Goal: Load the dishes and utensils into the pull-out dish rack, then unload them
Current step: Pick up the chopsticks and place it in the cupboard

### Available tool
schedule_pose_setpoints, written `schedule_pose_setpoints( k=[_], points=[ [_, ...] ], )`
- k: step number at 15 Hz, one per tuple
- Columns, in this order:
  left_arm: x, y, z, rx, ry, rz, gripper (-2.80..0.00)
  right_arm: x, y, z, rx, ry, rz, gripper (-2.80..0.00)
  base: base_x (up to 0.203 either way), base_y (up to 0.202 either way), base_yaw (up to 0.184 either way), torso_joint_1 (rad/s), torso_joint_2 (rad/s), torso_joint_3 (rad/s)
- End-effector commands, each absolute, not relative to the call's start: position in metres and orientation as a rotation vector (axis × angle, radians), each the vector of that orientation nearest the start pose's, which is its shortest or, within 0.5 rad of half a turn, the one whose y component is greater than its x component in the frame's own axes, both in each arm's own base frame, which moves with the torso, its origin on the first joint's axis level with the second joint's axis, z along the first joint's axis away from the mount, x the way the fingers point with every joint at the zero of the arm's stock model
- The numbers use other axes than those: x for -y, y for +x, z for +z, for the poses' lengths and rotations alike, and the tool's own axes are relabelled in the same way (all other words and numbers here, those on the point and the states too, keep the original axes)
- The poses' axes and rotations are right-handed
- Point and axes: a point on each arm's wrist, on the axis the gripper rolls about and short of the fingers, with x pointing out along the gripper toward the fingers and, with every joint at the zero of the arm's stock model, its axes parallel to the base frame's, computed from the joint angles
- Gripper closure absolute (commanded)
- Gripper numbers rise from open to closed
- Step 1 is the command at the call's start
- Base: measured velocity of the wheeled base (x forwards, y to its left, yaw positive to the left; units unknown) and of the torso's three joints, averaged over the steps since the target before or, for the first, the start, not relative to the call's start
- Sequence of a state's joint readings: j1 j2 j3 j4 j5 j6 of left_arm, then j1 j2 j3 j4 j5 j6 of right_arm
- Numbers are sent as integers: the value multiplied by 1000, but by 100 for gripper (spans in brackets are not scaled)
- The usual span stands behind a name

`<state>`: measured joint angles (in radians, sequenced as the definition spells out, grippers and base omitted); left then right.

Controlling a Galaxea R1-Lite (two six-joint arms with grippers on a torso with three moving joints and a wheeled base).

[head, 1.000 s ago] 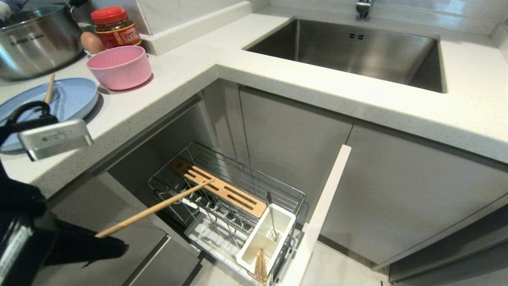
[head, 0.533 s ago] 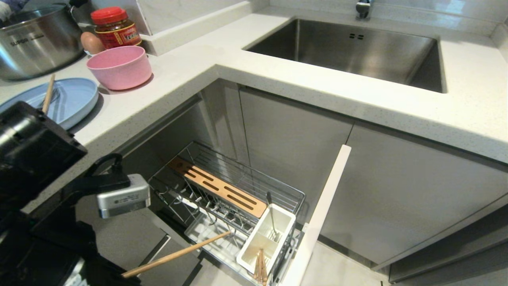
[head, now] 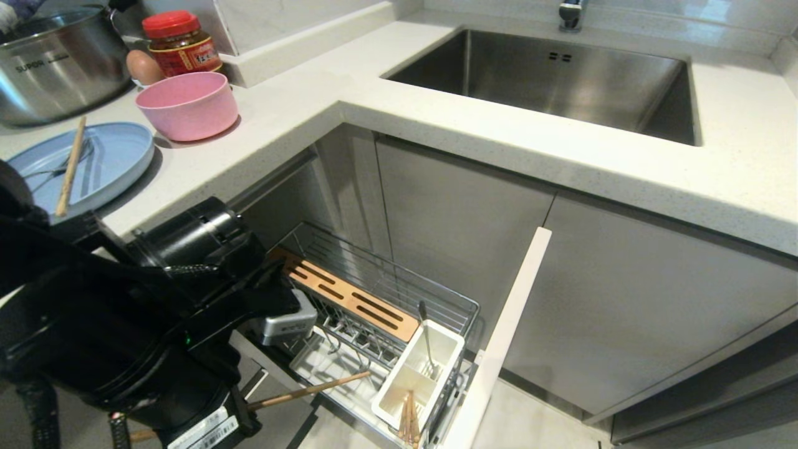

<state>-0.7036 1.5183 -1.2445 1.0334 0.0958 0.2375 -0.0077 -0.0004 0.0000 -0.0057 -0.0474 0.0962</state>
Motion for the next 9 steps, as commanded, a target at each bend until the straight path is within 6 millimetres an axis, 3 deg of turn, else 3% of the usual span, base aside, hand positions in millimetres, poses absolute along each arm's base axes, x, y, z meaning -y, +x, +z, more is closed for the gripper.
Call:
schedule_pose_setpoints(
  k=[1,9],
  points=[
    [141,170,216,-1199,806,-701,0,1,-23,76,13,97,-55,0,0,0,0,0,0,0],
    [175,200,184,-1287,904,-714,0,1,-23,76,13,97,-55,0,0,0,0,0,0,0]
  ],
)
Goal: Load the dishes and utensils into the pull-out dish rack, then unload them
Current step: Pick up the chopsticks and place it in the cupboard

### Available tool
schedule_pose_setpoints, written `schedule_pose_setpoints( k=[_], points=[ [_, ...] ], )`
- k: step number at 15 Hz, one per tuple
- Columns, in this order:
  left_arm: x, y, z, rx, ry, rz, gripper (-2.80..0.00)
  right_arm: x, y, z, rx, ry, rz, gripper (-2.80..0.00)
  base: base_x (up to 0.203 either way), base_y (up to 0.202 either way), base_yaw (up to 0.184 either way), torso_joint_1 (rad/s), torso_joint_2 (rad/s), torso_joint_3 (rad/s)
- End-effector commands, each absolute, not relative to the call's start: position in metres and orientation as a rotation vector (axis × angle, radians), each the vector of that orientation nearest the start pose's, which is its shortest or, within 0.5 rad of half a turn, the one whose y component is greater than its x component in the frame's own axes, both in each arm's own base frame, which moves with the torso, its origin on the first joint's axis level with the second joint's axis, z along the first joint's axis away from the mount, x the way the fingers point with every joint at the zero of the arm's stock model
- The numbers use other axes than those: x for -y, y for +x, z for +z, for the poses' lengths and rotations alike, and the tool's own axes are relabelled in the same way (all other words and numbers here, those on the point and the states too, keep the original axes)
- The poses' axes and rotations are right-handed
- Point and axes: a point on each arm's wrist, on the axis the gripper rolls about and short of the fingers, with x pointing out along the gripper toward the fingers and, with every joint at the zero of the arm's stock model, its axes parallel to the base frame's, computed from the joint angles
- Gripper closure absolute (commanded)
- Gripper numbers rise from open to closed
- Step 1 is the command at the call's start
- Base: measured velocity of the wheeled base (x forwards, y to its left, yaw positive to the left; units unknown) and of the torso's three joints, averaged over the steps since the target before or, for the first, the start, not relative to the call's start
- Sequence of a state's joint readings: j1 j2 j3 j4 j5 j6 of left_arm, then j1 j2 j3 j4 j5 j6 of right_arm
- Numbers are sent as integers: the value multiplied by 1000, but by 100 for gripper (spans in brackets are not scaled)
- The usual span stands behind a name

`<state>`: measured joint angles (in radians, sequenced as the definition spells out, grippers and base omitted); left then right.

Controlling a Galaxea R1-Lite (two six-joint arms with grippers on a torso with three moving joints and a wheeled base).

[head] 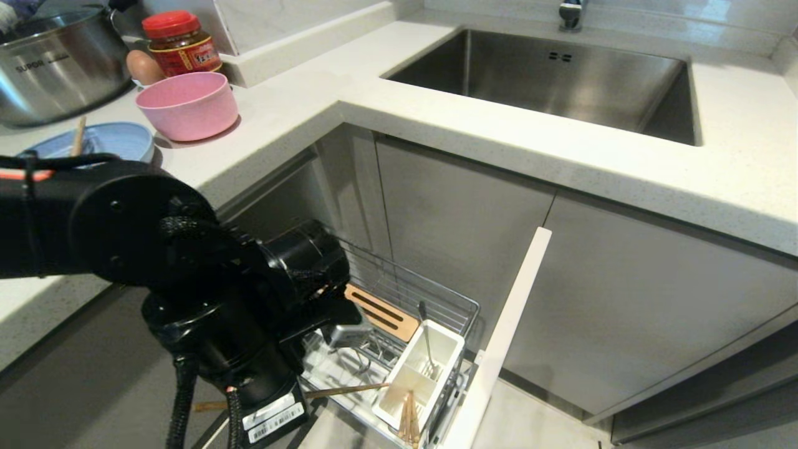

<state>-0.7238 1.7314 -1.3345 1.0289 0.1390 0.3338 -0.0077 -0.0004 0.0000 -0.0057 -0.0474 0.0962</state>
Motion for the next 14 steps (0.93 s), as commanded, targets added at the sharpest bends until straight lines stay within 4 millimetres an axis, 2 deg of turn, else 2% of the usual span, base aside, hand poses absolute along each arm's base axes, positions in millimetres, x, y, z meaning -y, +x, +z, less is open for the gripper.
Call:
schedule_pose_setpoints(
  k=[1,7,9,14],
  points=[
    [180,205,179,-1298,906,-712,0,1,-23,76,13,97,-55,0,0,0,0,0,0,0],
    [202,227,165,-1276,843,-713,0,1,-23,76,13,97,-55,0,0,0,0,0,0,0],
    [208,234,154,-1305,852,-711,0,1,-23,76,13,97,-55,0,0,0,0,0,0,0],
    [223,250,142,-1312,851,-716,0,1,-23,76,13,97,-55,0,0,0,0,0,0,0]
  ],
)
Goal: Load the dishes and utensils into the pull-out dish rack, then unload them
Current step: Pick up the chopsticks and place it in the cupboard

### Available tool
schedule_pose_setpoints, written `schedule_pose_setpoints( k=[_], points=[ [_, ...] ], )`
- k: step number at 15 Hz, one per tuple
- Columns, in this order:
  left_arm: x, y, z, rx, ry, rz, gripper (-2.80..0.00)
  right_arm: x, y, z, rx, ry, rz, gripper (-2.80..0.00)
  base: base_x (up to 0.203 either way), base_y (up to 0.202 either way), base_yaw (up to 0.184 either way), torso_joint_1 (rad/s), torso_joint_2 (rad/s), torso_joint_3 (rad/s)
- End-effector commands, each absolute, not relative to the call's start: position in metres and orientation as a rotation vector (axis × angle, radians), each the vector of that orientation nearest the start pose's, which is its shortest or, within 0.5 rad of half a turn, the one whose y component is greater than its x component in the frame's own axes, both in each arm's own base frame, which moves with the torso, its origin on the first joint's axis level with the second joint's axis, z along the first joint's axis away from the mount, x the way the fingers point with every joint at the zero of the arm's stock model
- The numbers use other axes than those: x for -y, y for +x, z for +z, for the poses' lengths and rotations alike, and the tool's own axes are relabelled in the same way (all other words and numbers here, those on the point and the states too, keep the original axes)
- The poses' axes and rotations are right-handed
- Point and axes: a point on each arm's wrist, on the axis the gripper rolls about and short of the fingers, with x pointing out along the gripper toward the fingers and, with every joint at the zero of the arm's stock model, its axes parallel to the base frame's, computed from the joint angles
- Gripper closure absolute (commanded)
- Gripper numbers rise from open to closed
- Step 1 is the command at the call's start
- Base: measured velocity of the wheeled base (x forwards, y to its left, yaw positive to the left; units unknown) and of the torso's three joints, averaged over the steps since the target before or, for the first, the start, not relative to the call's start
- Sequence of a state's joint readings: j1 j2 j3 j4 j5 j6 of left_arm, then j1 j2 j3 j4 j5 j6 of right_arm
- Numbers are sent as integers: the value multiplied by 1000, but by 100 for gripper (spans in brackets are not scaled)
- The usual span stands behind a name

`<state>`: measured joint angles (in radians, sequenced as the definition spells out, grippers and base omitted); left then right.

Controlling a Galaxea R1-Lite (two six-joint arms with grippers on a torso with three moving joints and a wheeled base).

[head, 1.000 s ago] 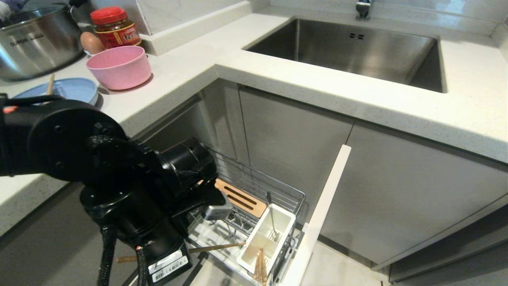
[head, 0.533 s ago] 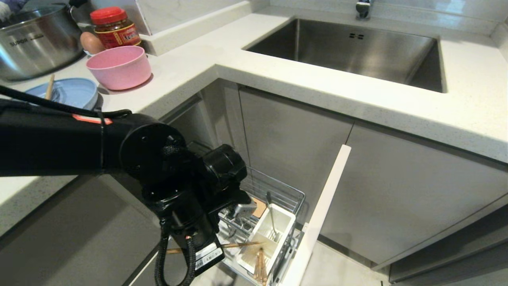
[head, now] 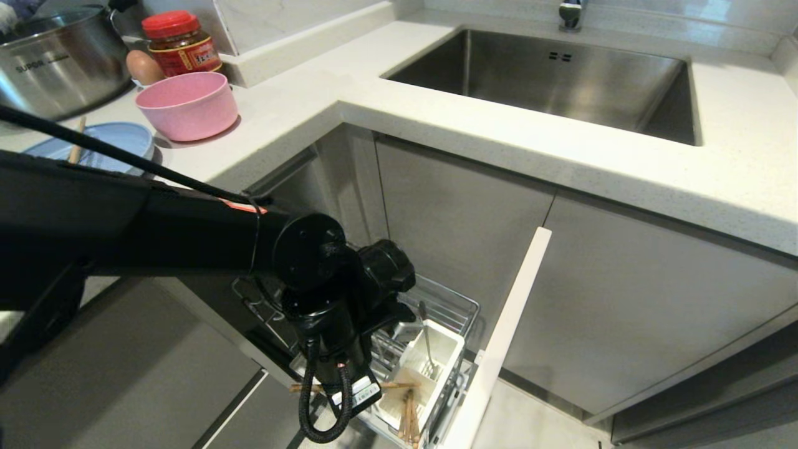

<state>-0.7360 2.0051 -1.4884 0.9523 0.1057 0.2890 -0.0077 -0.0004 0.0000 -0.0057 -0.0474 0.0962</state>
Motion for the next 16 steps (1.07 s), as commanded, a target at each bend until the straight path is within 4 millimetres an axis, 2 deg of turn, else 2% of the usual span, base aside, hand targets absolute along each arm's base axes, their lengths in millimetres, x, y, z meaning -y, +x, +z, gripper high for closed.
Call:
schedule_pose_setpoints(
  k=[1,7,12,13,14,16],
  points=[
    [226,253,139,-1312,850,-717,0,1,-23,76,13,97,-55,0,0,0,0,0,0,0],
    [235,261,123,-1347,863,-719,0,1,-23,76,13,97,-55,0,0,0,0,0,0,0],
    [236,261,123,-1349,856,-729,0,1,-23,76,13,97,-55,0,0,0,0,0,0,0],
    [236,260,123,-1354,853,-734,-207,1,-23,76,13,97,-55,0,0,0,0,0,0,0],
    [236,260,123,-1353,854,-735,-280,1,-23,76,12,97,-55,0,0,0,0,0,0,0],
    [235,259,125,-1351,855,-736,-280,1,-23,76,12,97,-55,0,0,0,0,0,0,0]
  ],
)
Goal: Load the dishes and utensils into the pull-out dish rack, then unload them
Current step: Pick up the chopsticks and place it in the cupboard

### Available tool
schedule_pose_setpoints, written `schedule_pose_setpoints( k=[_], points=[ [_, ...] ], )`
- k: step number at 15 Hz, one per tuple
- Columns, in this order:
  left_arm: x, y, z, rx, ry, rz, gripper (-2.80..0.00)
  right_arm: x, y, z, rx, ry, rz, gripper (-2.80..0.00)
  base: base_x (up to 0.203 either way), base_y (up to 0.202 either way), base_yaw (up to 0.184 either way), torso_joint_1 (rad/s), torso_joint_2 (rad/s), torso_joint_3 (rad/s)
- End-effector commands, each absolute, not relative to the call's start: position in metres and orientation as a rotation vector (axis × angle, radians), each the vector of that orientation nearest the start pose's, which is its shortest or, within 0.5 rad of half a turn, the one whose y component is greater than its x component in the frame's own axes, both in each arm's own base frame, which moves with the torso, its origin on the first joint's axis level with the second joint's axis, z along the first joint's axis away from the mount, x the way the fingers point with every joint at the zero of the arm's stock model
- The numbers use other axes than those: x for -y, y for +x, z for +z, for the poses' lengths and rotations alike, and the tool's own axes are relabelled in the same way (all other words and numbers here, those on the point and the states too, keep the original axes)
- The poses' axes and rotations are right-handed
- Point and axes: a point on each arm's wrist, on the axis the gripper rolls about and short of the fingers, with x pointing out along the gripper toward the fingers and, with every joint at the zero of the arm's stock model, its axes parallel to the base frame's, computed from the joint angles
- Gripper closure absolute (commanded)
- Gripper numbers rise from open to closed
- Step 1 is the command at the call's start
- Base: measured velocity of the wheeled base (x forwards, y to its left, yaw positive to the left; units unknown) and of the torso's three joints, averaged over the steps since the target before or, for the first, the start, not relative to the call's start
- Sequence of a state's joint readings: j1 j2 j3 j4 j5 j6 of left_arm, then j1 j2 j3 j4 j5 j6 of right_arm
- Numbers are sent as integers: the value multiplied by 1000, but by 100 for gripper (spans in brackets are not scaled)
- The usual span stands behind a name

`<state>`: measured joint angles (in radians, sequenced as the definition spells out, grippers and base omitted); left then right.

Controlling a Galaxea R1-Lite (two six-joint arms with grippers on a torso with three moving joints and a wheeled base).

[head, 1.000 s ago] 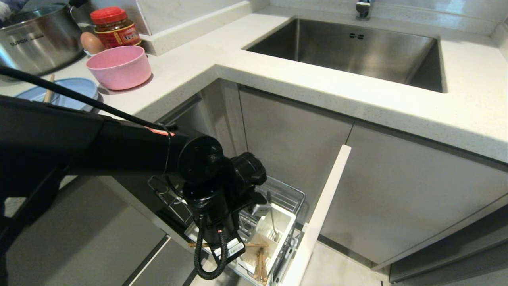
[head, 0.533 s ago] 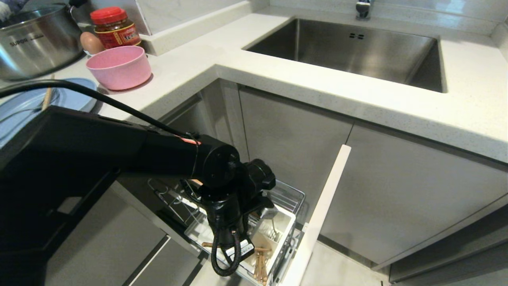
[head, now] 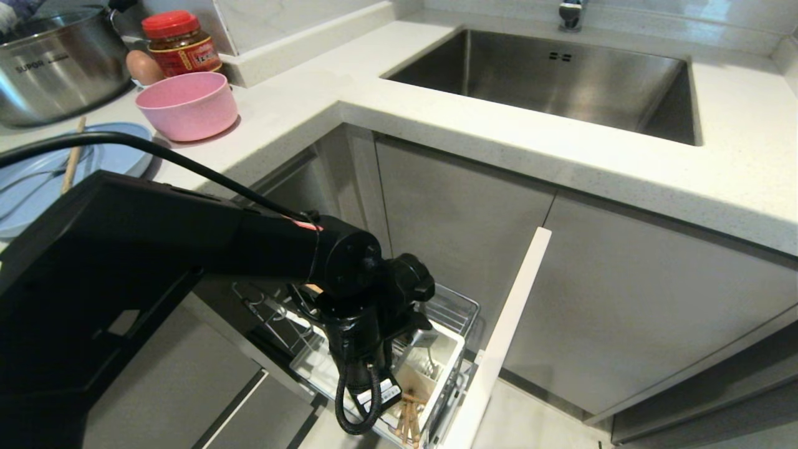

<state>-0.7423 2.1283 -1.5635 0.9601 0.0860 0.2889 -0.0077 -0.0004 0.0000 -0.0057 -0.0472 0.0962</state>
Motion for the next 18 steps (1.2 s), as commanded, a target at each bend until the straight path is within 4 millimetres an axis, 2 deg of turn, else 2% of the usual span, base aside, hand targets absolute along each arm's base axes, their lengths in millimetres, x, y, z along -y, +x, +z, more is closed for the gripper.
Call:
schedule_pose_setpoints(
  k=[1,7,10,16,17,18],
  points=[
    [235,259,126,-1348,853,-736,-280,1,-23,76,13,97,-55,0,0,0,0,0,0,0],
    [230,254,141,-1308,836,-735,-280,1,-23,76,12,97,-55,0,0,0,0,0,0,0],
    [223,246,158,-1267,820,-735,-280,1,-23,76,13,97,-55,0,0,0,0,0,0,0],
    [199,218,217,-1111,684,-681,-280,1,-23,76,13,97,-55,0,0,0,0,0,0,0],
    [193,212,227,-1080,668,-680,0,1,-23,76,13,97,-55,0,0,0,0,0,0,0],
    [187,205,236,-1048,656,-674,0,1,-23,76,13,97,-55,0,0,0,0,0,0,0]
  ],
)
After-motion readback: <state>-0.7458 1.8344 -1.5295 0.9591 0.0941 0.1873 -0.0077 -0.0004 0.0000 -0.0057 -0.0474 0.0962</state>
